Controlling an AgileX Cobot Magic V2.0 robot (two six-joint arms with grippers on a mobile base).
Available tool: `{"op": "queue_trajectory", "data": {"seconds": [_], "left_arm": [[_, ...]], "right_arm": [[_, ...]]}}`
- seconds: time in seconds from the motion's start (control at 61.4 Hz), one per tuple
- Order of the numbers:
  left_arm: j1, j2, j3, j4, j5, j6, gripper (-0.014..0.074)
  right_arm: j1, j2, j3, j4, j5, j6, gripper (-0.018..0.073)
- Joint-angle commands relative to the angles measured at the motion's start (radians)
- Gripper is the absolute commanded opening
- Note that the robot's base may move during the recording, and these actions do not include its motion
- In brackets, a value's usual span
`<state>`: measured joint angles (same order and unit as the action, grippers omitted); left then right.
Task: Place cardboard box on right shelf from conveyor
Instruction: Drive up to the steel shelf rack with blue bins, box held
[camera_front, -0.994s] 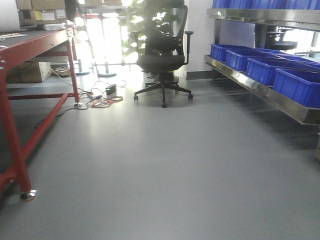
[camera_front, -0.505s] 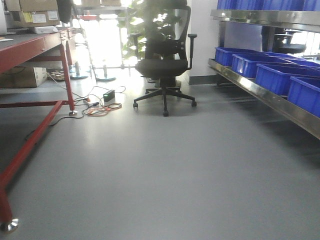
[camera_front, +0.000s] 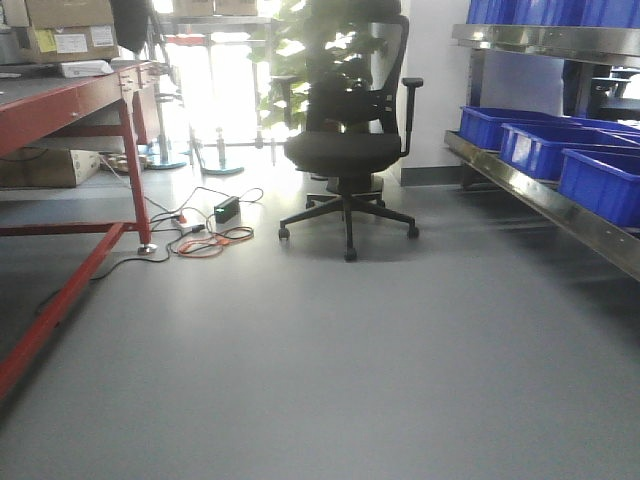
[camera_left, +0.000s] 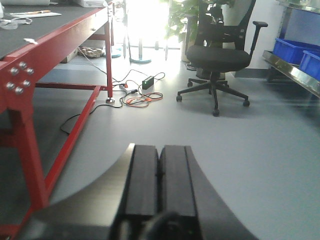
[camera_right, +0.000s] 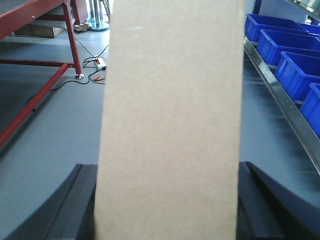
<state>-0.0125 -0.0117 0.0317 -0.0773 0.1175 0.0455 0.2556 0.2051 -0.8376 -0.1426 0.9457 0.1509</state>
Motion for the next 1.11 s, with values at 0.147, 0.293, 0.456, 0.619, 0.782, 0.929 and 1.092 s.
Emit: {"op": "queue_trajectory", "data": {"seconds": [0.147,0.293,0.456,0.619,0.782,0.929,1.092], "left_arm": [[-0.002,-0.017,0.010,-0.006,-0.087,0.000,-0.0116],[-0.002,-0.017,0.010,-0.006,-0.087,0.000,-0.0116],[-0.002,-0.017,0.010,-0.006,-0.087,0.000,-0.0116],[-0.002,-0.017,0.010,-0.006,-0.087,0.000,-0.0116],[0.001,-0.017,0.010,-0.006,-0.087,0.000,-0.0116],[0.001,-0.017,0.010,-0.006,-0.087,0.000,-0.0116],[0.001,-0.017,0.010,-0.006,-0.087,0.000,-0.0116]], "right_arm": [[-0.005,0.024,-0.025,-0.015,-0.105,-0.009,0.0241],[-0.005,0.024,-0.025,-0.015,-0.105,-0.009,0.0241],[-0.005,0.024,-0.025,-0.015,-0.105,-0.009,0.0241],[-0.005,0.024,-0.025,-0.015,-0.105,-0.009,0.0241],[-0.005,0.024,-0.025,-0.015,-0.105,-0.009,0.0241],[-0.005,0.024,-0.025,-0.015,-0.105,-0.009,0.0241],[-0.005,0.024,-0.025,-0.015,-0.105,-0.009,0.0241]]}}
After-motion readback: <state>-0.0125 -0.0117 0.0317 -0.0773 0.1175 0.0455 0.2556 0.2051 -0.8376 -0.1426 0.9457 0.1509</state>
